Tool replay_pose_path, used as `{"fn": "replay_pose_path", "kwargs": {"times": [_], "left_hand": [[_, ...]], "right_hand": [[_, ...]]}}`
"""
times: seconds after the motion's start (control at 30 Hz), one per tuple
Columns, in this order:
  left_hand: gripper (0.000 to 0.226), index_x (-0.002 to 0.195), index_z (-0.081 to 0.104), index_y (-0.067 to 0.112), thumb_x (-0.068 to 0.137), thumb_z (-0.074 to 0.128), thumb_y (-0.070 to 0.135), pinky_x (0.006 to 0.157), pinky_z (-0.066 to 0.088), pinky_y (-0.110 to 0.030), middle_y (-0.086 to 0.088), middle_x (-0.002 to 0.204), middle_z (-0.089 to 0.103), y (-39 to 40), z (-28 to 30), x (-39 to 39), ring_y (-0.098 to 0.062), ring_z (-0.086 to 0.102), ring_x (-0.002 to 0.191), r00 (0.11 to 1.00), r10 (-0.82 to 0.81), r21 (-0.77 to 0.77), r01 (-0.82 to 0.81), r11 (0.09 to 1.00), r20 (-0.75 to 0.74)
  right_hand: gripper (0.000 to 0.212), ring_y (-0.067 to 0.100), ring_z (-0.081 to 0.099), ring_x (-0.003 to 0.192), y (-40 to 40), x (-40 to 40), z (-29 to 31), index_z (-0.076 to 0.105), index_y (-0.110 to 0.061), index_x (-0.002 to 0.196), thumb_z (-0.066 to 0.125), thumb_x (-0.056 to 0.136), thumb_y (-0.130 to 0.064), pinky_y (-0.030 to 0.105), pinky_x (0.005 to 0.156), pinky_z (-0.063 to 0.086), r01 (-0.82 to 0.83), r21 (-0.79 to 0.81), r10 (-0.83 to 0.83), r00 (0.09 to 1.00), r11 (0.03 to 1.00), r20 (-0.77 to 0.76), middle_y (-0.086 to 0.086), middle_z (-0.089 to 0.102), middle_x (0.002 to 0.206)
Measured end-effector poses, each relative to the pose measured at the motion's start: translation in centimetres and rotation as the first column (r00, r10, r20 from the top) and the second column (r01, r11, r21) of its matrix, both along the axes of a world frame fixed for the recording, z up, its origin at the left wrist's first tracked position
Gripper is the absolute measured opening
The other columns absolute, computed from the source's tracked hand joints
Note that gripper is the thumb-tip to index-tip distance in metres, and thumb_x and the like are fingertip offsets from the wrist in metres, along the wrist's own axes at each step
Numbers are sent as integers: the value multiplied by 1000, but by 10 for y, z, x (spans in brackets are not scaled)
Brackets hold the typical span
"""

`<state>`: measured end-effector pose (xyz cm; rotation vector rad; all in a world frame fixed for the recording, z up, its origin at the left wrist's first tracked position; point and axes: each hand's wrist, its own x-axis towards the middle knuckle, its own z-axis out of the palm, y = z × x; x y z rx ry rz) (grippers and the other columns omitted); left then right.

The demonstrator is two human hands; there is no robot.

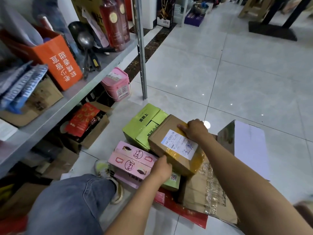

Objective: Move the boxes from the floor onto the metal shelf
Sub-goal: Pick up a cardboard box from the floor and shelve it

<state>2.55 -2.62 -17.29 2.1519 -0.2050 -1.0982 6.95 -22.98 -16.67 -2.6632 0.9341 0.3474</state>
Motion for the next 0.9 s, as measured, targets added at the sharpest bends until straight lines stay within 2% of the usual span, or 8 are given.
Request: {"fn": "replay_pose_path", "kwargs": {"times": [0.1,0.2,0.43,0.57,0.67,0.73,0.83,0.9], "left_hand": [[33,117,55,11,87,43,10,96,49,-41,-14,117,61,6,-2,3,-29,58,106,986,123,-49,-129,990,-109],[30,113,58,11,85,47,9,94,49,-37,-10,109,64,12,2,0,-25,59,101,970,194,-70,-206,976,-146],[32,119,58,10,91,45,2,87,47,-27,-6,117,64,27,39,2,-22,58,105,963,239,-144,-257,956,-127],[37,119,57,15,89,43,-2,81,52,-28,-6,116,65,44,82,20,-22,61,100,961,270,-246,-278,929,-64],[48,128,54,15,87,38,-5,96,49,-39,-13,125,62,62,117,33,-27,60,110,939,342,-323,-330,887,-21],[59,142,43,19,89,35,-4,105,41,-37,-8,137,54,76,138,39,-25,52,123,923,384,-379,-356,854,0],[56,149,29,34,99,35,9,101,31,-28,5,147,38,102,176,45,-12,37,130,878,479,-511,-416,752,-11],[47,141,29,54,101,37,31,110,25,-38,7,155,25,118,200,53,-17,29,138,850,526,-581,-435,688,-12]], "right_hand": [[63,31,59,92,14,-6,1,66,-8,89,45,88,-68,41,79,52,16,-32,-13,996,999,84,13,61,98],[62,31,60,91,25,-15,7,66,-8,92,46,88,-67,42,80,53,50,-52,-44,994,997,102,12,63,96],[56,31,60,84,42,-30,42,60,-9,80,50,88,-64,37,71,51,171,36,-175,969,985,173,9,65,83],[49,25,57,66,53,-33,78,57,-5,79,58,85,-54,29,53,38,287,296,-367,891,911,267,7,61,73],[35,22,57,61,66,-25,121,62,-7,79,70,77,-41,27,51,40,290,465,-447,852,836,273,7,63,70],[29,22,60,61,79,-19,154,62,-10,74,76,72,-36,29,58,48,261,519,-459,836,814,300,7,66,71],[32,21,61,64,102,-13,206,62,-8,74,81,70,-34,33,63,53,206,604,-483,806,770,341,8,66,75],[36,21,57,63,119,-12,239,57,-9,74,84,71,-32,33,61,48,158,677,-506,787,719,354,7,60,74]]}}
